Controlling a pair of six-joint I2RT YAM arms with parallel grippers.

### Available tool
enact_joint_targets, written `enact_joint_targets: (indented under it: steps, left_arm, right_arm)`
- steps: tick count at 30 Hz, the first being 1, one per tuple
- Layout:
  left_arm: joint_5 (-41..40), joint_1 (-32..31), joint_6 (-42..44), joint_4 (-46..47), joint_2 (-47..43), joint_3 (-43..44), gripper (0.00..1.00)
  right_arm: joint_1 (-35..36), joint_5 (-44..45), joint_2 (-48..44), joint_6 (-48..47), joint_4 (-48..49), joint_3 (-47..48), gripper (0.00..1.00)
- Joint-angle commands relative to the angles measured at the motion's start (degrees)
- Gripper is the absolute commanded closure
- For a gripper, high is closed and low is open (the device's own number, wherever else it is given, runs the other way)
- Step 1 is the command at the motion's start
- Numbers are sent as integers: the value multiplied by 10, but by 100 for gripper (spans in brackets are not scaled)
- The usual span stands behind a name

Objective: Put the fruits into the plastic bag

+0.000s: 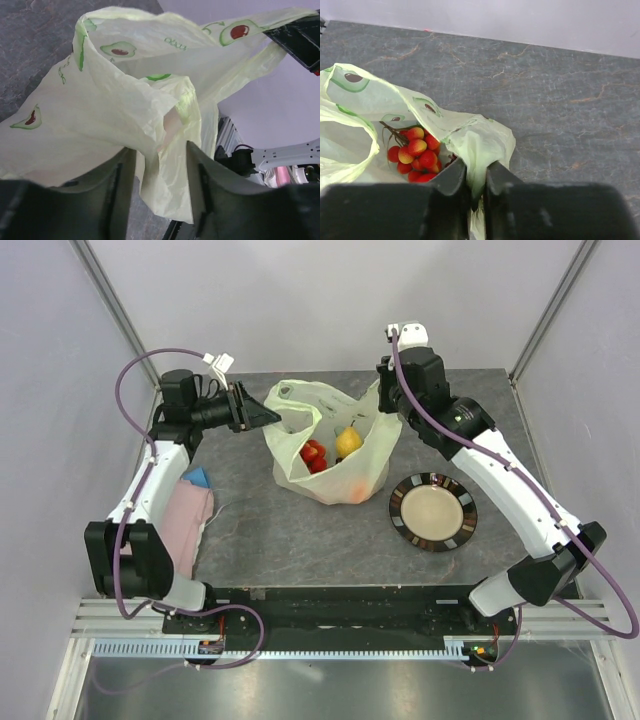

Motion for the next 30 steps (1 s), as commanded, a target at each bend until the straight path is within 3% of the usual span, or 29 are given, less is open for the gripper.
enact_joint_targets:
  steps: [1,8,11,16,18,25,30]
  left_arm:
    - [29,2,2,41,-36,-4,38]
    - [-2,2,40,45,-75,-26,14]
    - [-38,2,47,41,-94,-32,6]
    - [-162,3,41,18,-132,-47,4]
    - [-202,3,30,33,-148,-57,2]
    - [-297,6,25,31,-202,-84,1]
    - [-327,21,43,-3,-241,-92,1]
  right_arm:
    - [-4,-8,-8,11,24,7,74]
    - [-7,-20,-22,5,26,-3,54]
    - [-8,-42,-38,-5,30,-14,30]
    - [-7,-179,-76,-67,38,-51,8]
    - [-8,-193,-97,-81,41,-73,2]
    - [-14,-98,-157,-70,33,-93,2]
    - [-97,-113,-184,-31,26,-102,2]
